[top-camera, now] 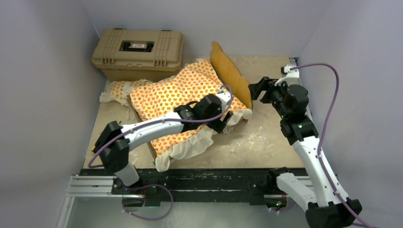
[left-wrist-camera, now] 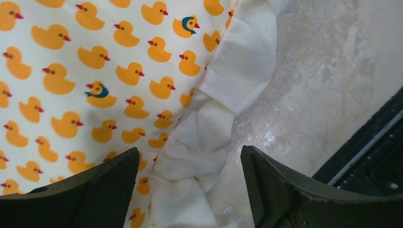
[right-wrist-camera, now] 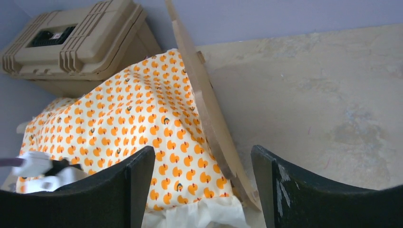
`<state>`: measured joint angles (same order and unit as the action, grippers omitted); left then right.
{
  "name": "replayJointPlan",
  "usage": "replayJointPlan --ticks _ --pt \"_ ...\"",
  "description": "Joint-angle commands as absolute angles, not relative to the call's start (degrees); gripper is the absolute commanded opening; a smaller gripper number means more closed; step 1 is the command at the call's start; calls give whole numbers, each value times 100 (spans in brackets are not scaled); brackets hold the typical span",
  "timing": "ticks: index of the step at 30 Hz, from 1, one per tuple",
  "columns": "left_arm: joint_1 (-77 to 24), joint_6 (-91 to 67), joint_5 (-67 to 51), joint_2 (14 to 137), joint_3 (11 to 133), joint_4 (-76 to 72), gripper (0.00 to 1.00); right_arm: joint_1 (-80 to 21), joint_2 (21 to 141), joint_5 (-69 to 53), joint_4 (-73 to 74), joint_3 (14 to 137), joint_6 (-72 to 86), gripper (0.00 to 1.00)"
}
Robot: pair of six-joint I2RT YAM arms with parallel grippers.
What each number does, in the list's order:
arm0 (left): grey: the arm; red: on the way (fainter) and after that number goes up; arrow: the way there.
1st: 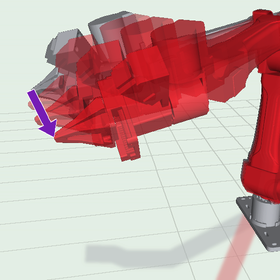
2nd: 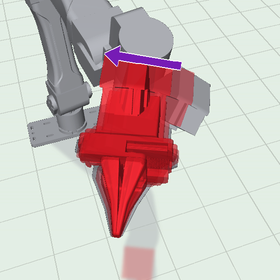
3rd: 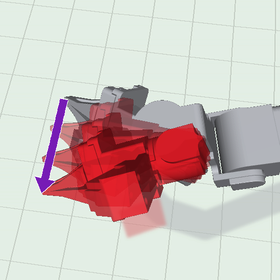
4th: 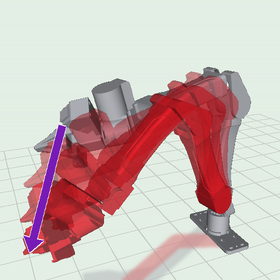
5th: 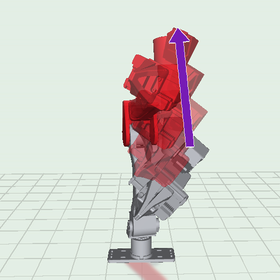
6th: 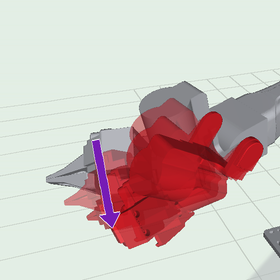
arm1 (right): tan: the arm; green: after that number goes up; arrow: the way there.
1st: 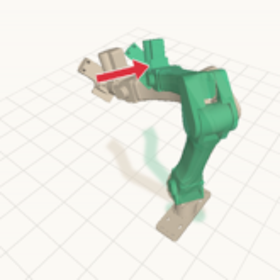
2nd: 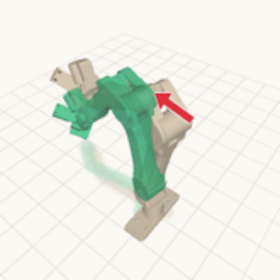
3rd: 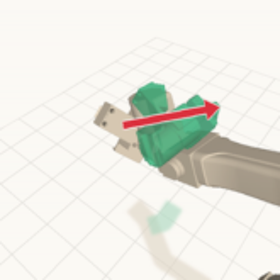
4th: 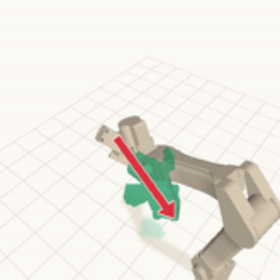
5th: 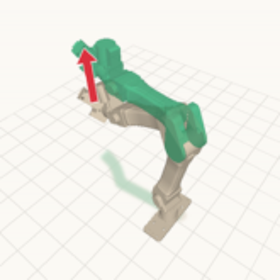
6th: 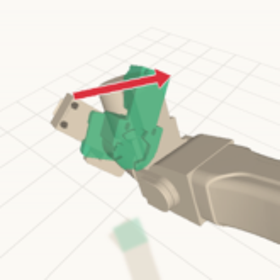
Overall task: Set up the pet bed
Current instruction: Cross the ropes on the bed frame.
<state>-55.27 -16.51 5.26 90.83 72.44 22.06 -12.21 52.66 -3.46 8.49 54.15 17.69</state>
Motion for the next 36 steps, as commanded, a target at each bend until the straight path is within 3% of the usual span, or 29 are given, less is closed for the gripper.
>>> replayJointPlan --ticks 1,4,7,15,21,31,36 --pt "-6044 -1079 1754 9666 7850 2246 78 -1222 4865 82 1940 5402 2334 78" --pt "-6285 -936 2217 9947 8042 2191 74 -1221 4560 88 2088 5130 2444 79" --pt "-6357 -891 2341 10149 8132 2080 62 -1222 4298 76 2134 4901 2629 79" --pt "-6363 -963 2961 10097 8053 1973 0 -1222 4043 -608 2471 4648 2854 77" --pt "-6214 -949 3309 9783 7859 1779 0 -1222 4127 -1330 2572 4537 2629 73" --pt "-5107 -1494 1593 9611 7855 1629 0 -1222 4264 -2427 2280 3962 2348 56" --pt "-4951 -1690 1147 9703 7879 1607 0 -1290 4335 -2484 1714 3534 2467 53"
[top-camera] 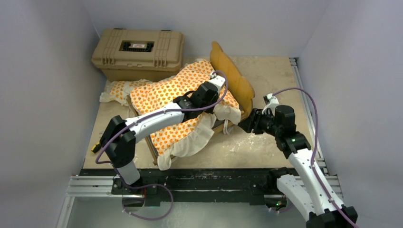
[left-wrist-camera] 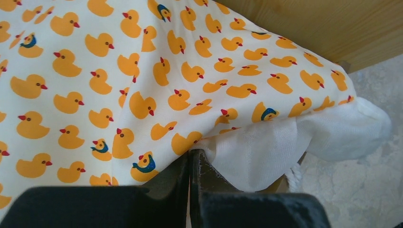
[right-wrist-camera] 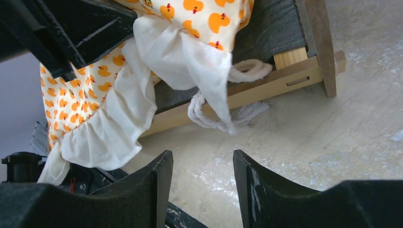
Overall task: Set up the pet bed
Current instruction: Cross the ropes on the bed frame.
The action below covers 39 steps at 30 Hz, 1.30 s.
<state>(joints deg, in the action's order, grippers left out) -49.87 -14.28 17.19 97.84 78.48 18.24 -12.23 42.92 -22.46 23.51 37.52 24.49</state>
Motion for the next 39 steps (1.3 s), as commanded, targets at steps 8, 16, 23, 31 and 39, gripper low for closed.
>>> replayJointPlan --ticks 8,16,23,31,39 --pt "-4502 -2154 544 9785 7960 1715 0 -2331 5100 -1609 764 3241 2771 51" --pt "-4012 -2454 -94 9817 7907 1746 0 -3156 5340 -551 -134 2792 2904 51" --pt "-3817 -2514 -439 9851 7905 1688 0 -3498 5984 -112 -1265 2558 2806 51" --pt "-3768 -2473 -491 9788 7852 1704 0 -3585 6411 220 -1236 2711 2600 20" --pt "-3744 -2176 -267 9552 7812 1937 0 -3574 5193 1676 1393 4044 2748 0"
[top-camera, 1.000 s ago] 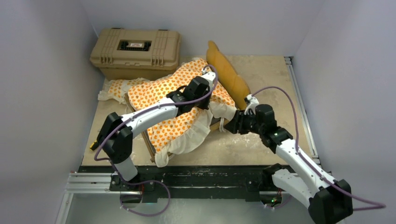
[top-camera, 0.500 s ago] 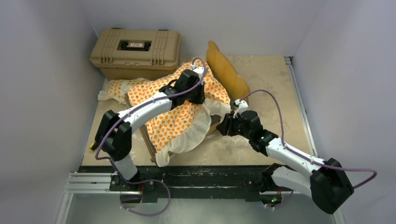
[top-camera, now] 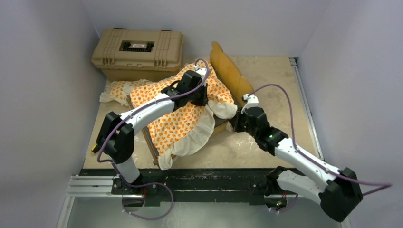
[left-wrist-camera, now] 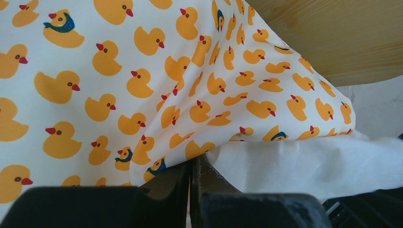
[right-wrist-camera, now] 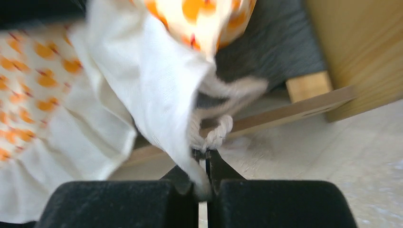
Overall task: Set up the pet bed
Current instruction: Cross the ropes on the bed frame.
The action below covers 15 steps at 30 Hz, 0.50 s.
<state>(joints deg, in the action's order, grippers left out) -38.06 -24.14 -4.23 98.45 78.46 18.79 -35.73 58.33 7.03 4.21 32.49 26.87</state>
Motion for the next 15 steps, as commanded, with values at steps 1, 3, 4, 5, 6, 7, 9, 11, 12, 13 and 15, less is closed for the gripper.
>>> replayJointPlan --ticks 1,3,4,5,6,7,9,11,12,13,15 --pt "-3739 -2139 -223 9494 7781 1964 0 -3577 5085 1743 1578 4247 2702 0" --pt "-3740 -2032 -145 9377 7696 2021 0 -3577 5006 2071 1962 4653 2757 0" --pt "-3743 -2004 -115 9336 7670 2054 0 -3573 5008 2141 2092 4830 2724 0" --pt "-3740 -1947 -110 9300 7641 2087 0 -3577 5036 2225 2263 5011 2714 0" --pt "-3743 -1855 -109 9265 7612 2127 0 -3576 5062 2272 2430 5185 2720 0" --pt "-3742 -1800 -86 9237 7597 2175 0 -3577 5089 2273 2552 5315 2691 0" --pt "-3738 -1677 60 9172 7582 2328 0 -3577 5114 2299 2812 5530 2657 0" --pt "-3741 -1547 336 9092 7573 2489 0 -3574 5084 2494 3088 5735 2576 0" --pt "-3744 -1482 466 9043 7562 2560 0 -3572 5050 2605 3180 5830 2534 0" --pt "-3744 -1416 580 8996 7552 2611 0 -3575 5002 2727 3254 5926 2512 0" --pt "-3743 -1316 825 8916 7550 2717 0 -3576 4909 2877 3310 6087 2459 0"
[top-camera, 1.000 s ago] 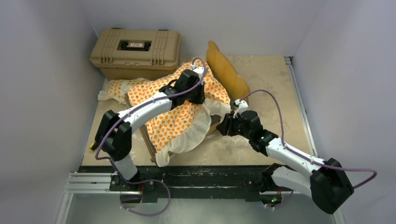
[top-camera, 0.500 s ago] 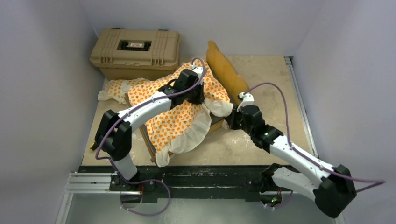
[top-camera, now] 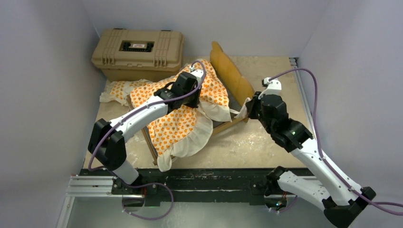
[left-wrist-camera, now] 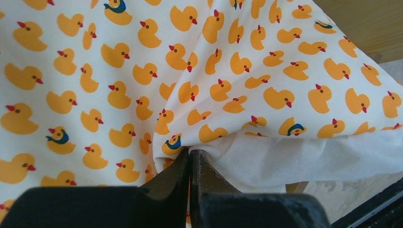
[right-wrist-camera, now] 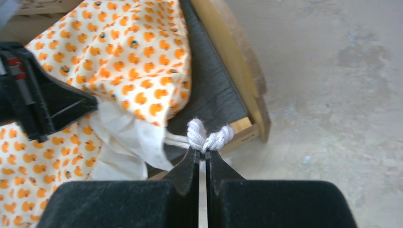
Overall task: Set up the pet bed
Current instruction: Cross the ropes on the bed frame.
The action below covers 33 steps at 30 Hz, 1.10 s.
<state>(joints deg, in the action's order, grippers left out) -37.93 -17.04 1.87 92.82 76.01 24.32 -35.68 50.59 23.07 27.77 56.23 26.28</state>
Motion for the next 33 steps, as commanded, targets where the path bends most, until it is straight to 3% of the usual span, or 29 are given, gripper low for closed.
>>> replayJointPlan --ticks 1,3,9,13,16,21,28,33 --pt "-3737 -1258 910 8893 7556 2764 0 -3577 4878 2913 3344 6173 2452 0" --pt "-3744 -1213 1085 8866 7582 2842 0 -3577 4852 2950 3479 6359 2541 1" --pt "-3740 -1213 1095 8892 7558 2854 0 -3577 4732 2320 4861 6603 3415 14" --pt "-3740 -1189 1098 8903 7495 2782 0 -3577 4388 1944 5489 6618 3877 51" --pt "-3744 -1148 1090 8903 7463 2705 0 -3576 4134 1659 5359 6526 4018 68" --pt "-3744 -1097 1012 8930 7402 2602 0 -3577 4298 1306 4453 5878 3821 70" --pt "-3737 -1021 993 8806 7229 2542 0 -3577 4791 1921 3169 4701 3693 58" --pt "-3743 -998 1028 8782 7178 2526 0 -3576 5060 1242 1463 3650 3325 55"
